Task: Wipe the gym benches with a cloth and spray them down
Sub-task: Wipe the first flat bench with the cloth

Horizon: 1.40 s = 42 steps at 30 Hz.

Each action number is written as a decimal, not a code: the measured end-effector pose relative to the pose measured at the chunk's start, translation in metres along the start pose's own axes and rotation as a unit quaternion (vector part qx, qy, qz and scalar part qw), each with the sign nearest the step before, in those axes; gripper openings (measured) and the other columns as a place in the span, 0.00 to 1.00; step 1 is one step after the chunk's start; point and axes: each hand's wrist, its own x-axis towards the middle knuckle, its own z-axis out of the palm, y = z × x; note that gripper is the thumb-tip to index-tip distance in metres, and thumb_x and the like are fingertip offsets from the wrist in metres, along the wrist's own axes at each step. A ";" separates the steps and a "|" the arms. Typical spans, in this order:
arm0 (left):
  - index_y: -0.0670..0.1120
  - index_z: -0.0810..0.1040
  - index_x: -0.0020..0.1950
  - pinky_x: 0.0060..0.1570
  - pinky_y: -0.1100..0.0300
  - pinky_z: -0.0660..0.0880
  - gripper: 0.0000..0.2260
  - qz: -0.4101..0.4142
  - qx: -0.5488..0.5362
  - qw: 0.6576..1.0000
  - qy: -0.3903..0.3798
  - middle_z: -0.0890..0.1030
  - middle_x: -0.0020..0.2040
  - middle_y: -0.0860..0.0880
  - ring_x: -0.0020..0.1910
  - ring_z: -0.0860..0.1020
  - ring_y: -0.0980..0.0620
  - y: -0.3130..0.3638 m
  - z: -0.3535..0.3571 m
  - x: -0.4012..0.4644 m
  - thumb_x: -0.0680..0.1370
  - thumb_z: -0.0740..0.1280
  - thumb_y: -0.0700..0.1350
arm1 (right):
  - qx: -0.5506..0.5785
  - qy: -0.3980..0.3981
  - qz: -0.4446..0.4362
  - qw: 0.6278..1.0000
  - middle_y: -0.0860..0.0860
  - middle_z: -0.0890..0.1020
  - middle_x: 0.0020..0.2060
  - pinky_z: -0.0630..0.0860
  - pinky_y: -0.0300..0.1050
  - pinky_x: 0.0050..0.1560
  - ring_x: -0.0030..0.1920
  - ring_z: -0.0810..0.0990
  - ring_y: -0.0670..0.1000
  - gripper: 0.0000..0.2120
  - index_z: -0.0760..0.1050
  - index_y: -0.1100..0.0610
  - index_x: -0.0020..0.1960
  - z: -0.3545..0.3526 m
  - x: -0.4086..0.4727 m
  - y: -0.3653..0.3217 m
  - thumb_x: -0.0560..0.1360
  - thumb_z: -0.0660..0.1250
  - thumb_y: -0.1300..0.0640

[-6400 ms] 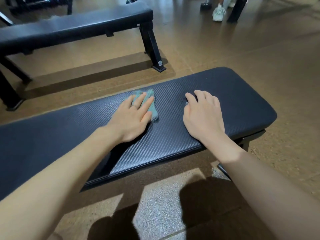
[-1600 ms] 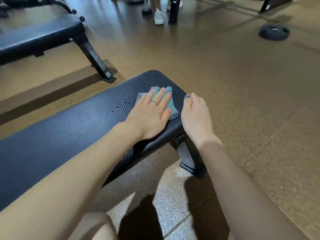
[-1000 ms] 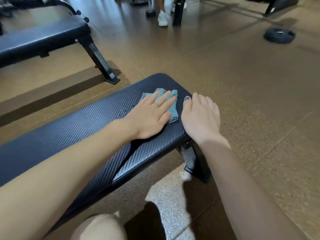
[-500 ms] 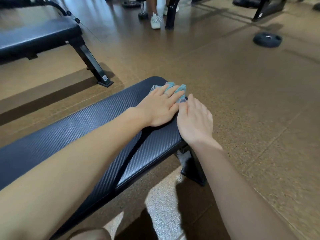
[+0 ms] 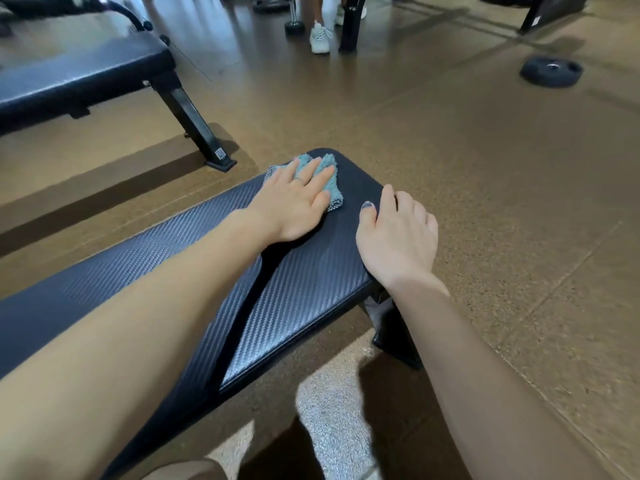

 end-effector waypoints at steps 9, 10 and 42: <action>0.58 0.45 0.84 0.78 0.61 0.33 0.31 0.105 -0.007 0.994 -0.007 0.40 0.83 0.59 0.82 0.36 0.57 -0.015 -0.002 -0.111 0.81 0.36 0.63 | -0.069 -0.068 0.013 0.995 0.63 0.64 0.75 0.55 0.61 0.75 0.72 0.64 0.66 0.30 0.51 0.54 0.82 -0.010 0.009 -0.022 0.84 0.42 0.42; 0.57 0.46 0.84 0.79 0.59 0.35 0.33 0.086 -0.008 0.996 -0.006 0.42 0.83 0.58 0.82 0.38 0.55 -0.016 -0.003 -0.093 0.79 0.35 0.64 | -0.078 -0.074 0.015 0.994 0.65 0.64 0.74 0.54 0.62 0.75 0.72 0.63 0.67 0.30 0.50 0.53 0.82 -0.008 0.013 -0.028 0.84 0.42 0.41; 0.55 0.50 0.84 0.78 0.44 0.55 0.29 -0.004 -0.009 1.000 -0.017 0.51 0.85 0.50 0.81 0.55 0.40 -0.001 -0.020 0.050 0.83 0.40 0.59 | -0.135 -0.005 -0.007 0.991 0.63 0.70 0.68 0.60 0.61 0.70 0.65 0.69 0.65 0.29 0.54 0.51 0.82 0.011 0.010 -0.032 0.83 0.43 0.43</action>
